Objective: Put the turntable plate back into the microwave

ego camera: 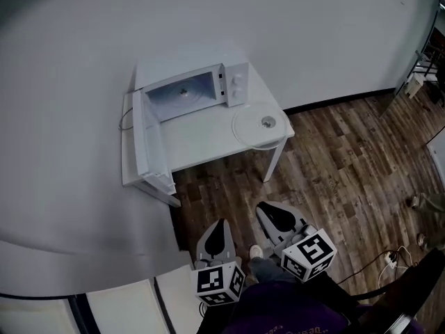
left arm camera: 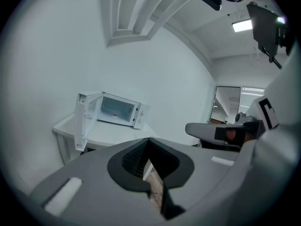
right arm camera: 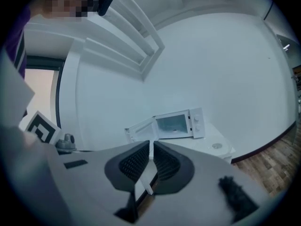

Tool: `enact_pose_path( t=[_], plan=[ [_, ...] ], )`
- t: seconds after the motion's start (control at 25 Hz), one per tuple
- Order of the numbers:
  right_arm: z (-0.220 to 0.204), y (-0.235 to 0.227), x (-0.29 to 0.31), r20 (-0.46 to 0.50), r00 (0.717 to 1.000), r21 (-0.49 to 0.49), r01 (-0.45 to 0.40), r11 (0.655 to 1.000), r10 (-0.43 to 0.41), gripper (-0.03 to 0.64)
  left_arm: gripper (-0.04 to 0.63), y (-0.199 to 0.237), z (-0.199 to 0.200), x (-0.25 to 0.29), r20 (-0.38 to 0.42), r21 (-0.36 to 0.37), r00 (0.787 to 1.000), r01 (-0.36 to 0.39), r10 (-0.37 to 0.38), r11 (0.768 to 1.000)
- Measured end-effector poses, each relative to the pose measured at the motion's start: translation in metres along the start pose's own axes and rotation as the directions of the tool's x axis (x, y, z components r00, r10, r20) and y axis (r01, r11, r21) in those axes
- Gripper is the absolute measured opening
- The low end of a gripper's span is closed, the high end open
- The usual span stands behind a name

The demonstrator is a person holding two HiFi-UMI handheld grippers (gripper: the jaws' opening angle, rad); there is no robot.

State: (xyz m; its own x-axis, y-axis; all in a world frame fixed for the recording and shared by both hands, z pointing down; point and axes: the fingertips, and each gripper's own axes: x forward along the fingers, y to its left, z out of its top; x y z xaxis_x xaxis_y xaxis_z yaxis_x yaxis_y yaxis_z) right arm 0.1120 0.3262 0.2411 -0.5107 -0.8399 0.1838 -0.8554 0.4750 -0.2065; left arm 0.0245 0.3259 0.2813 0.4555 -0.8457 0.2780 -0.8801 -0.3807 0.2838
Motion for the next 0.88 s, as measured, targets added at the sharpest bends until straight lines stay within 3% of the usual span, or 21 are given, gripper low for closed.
enact_pose_path(
  t=[0.32, 0.6, 0.88],
  plan=[
    [0.003, -0.036, 0.029, 0.004, 1.0, 0.038, -0.027, 0.999, 0.027, 0.014, 0.003, -0.001, 0.004, 0.043, -0.014, 0.006, 1.0, -0.023, 0.023, 1.0],
    [0.007, -0.052, 0.062, -0.007, 0.999, 0.057, -0.044, 0.997, 0.045, 0.014, 0.004, 0.01, 0.013, 0.076, -0.016, 0.004, 1.0, -0.009, 0.009, 1.0],
    [0.028, -0.086, 0.125, 0.001, 1.0, 0.047, -0.017, 0.999, 0.016, 0.014, 0.003, 0.036, 0.045, 0.143, -0.015, 0.015, 0.999, 0.043, -0.043, 0.999]
  ],
)
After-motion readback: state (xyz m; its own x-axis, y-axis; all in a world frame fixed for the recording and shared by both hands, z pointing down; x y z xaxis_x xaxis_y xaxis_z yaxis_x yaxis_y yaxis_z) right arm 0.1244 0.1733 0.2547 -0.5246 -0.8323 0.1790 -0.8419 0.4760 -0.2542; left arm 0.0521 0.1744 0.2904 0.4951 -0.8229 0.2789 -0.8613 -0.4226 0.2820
